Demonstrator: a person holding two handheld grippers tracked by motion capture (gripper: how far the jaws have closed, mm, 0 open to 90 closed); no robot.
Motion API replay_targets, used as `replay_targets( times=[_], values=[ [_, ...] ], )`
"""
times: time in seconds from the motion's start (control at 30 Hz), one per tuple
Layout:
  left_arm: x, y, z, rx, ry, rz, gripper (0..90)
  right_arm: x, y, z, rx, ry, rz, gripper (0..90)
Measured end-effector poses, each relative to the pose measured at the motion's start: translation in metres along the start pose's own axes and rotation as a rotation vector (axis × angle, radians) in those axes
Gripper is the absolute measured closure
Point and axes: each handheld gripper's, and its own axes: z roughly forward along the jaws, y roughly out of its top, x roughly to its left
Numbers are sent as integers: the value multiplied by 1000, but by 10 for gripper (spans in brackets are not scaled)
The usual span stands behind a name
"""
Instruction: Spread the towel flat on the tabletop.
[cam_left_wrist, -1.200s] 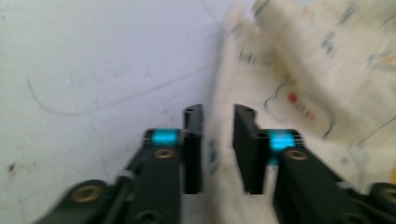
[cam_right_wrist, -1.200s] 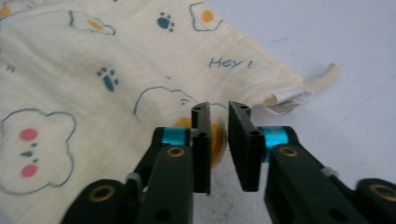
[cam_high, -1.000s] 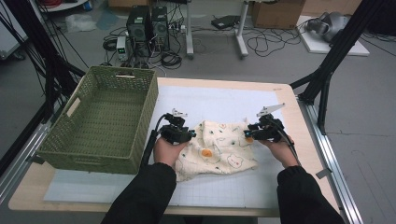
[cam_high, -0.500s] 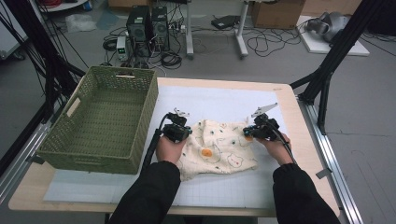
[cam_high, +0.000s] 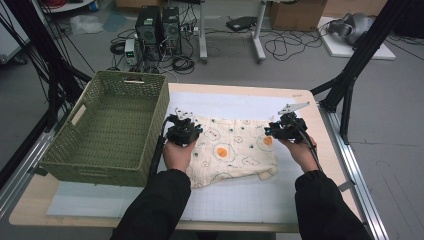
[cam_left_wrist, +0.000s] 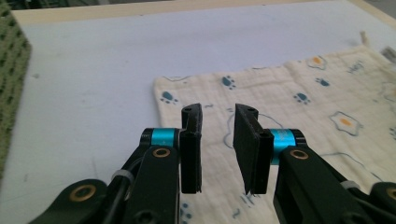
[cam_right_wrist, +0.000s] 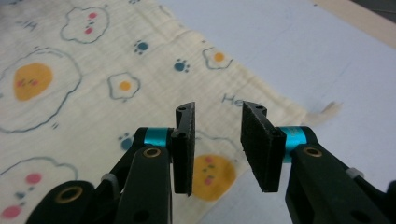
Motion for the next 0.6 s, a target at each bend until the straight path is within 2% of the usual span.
replay_targets(
  times=[0.07,0.27,0.33,0.43,0.6],
  values=[
    [-2,-2,-3,3,-19,10,714,4,-7,-5,-12,31,4,633],
    [-5,-13,-15,14,-66,33,708,20,-27,-20,-45,88,-30,618],
    [-6,-16,-19,21,-78,44,709,25,-29,-23,-15,118,-32,602],
    [-7,-22,-26,17,-93,51,709,34,-34,-32,-57,121,-65,609],
    [-12,-32,-37,38,-131,84,695,42,-48,-39,-63,160,-77,596]
  ],
)
